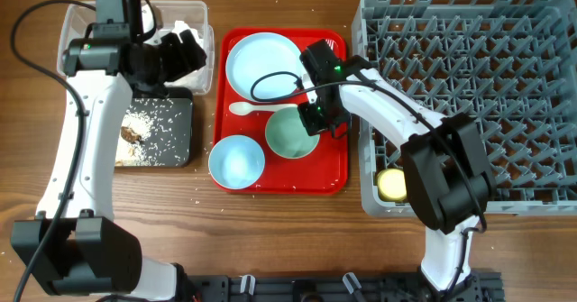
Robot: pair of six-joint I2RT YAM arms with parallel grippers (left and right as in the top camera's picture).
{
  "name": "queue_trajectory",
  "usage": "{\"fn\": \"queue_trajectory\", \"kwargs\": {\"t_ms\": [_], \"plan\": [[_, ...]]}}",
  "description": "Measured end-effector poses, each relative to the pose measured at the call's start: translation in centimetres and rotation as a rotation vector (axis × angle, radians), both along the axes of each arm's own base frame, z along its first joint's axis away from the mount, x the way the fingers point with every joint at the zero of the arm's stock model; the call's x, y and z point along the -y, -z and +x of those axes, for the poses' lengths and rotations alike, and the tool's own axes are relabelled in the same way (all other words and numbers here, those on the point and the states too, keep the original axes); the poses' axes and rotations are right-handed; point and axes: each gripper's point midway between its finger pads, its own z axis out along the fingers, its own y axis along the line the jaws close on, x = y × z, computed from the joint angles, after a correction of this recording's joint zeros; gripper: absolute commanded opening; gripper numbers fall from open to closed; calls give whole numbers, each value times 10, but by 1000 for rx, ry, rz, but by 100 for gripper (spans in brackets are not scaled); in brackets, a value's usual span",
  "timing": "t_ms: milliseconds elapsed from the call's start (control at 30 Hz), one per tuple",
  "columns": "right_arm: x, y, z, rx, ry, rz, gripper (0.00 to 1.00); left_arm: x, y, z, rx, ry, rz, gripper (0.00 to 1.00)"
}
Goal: Sort waste into correct bins and load items into the dishwasher rack
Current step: 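Grasp the green bowl with the right gripper and lift it toward the rack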
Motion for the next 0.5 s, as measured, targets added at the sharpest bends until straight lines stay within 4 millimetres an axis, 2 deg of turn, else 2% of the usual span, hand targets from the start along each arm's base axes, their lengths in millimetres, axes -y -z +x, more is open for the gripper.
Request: {"fn": "queue_trajectory", "kwargs": {"t_ms": [33,100,133,167,200,267,300,333,367,433,467,500], "plan": [[1,0,-1,-4,1,-7,4,-4,0,1,3,-10,2,100],[7,-4,-4,-21,8,-25,4,-16,-1,2,6,-40,3,100],[12,-12,0,-10,20,-30,4,-20,-1,2,6,-52,4,100],[26,-43,14,62,71,-28,5,-23,0,3,5,-60,6,100],[34,-60,22,105,104,-32,4,-25,0,3,5,-63,7,100],[84,-156,63,387,304,-42,4,-25,0,3,6,-63,9,100],[123,-217,75,570,443,-55,4,-25,0,3,6,-64,9,100],[164,-269,77,737,581,-95,4,-25,0,3,6,-63,9,100],[194,-302,73,847,681,-139,5,-25,0,3,6,-64,9,100],[239,-353,67,1056,864,-272,4,-25,0,3,5,-63,9,100],[245,-357,72,1092,883,-316,4,-25,0,3,6,-63,9,100],[248,-363,92,1161,885,-368,4,-25,0,2,5,-64,10,100]]}}
